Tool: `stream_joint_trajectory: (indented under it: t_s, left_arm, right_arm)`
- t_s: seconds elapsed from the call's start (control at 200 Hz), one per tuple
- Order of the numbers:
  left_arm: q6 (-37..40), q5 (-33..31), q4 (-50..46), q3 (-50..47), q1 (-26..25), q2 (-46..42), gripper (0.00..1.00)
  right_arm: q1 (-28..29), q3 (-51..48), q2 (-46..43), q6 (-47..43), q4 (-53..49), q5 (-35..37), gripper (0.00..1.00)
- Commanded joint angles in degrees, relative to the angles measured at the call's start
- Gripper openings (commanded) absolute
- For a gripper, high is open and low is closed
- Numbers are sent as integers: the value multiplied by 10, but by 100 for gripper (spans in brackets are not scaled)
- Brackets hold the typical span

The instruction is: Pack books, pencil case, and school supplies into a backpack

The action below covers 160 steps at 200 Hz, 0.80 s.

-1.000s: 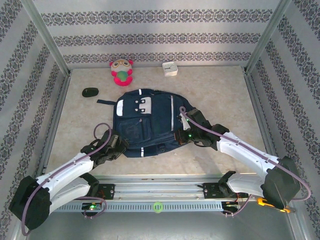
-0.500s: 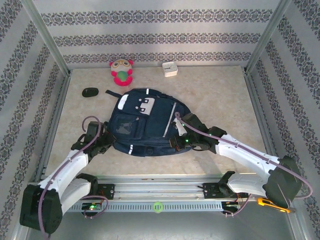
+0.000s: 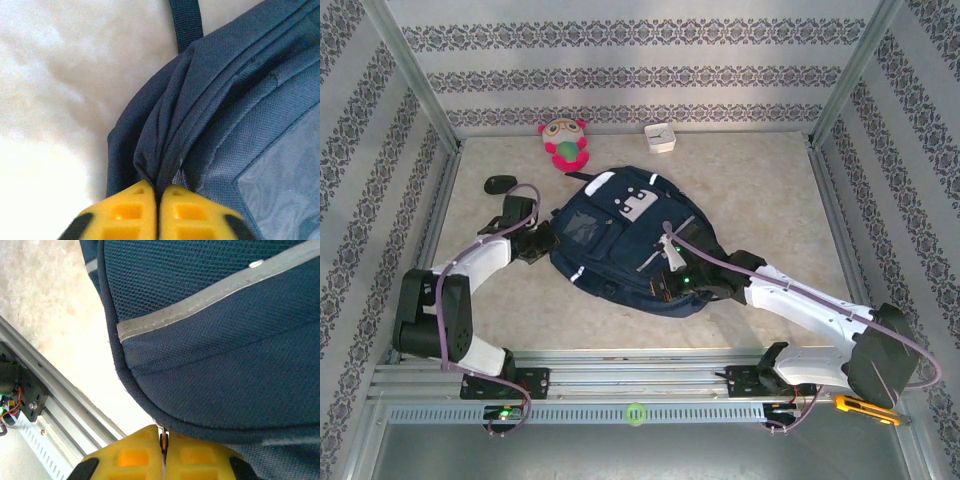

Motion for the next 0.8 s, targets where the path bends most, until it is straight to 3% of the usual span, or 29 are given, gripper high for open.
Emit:
stream_joint_trajectory:
  t_s: [0.0,0.125,0.22,0.315,0.51,0.665,0.795]
  left_arm:
    - [43,25,31,28,9,-6,27]
    - [104,11,-10,28,2,-62,55]
    - [180,-10,-36,23,-10,-117,67]
    - [266,18,6,-8,-26,-175,68]
    - [473,156,95,-58,-107,-247,66]
    - [600,182,69,-12,-228,-205,70]
    - [679,176,35,56,-314,-120,73]
  right_arm:
    - [-4,10,-3,18,-12,14,0]
    - [-34,-8,-15,22,-12,14,0]
    - [-53,-15,-25,15,-10,3,0]
    - [-68,-20,-31,6,-8,-12,0]
    - [-80,-27,-32,-3,6,-40,0]
    - [-81,-31,-31,-4,19,-50,0]
    - [-80,-34,-31,-3,25,-55,0]
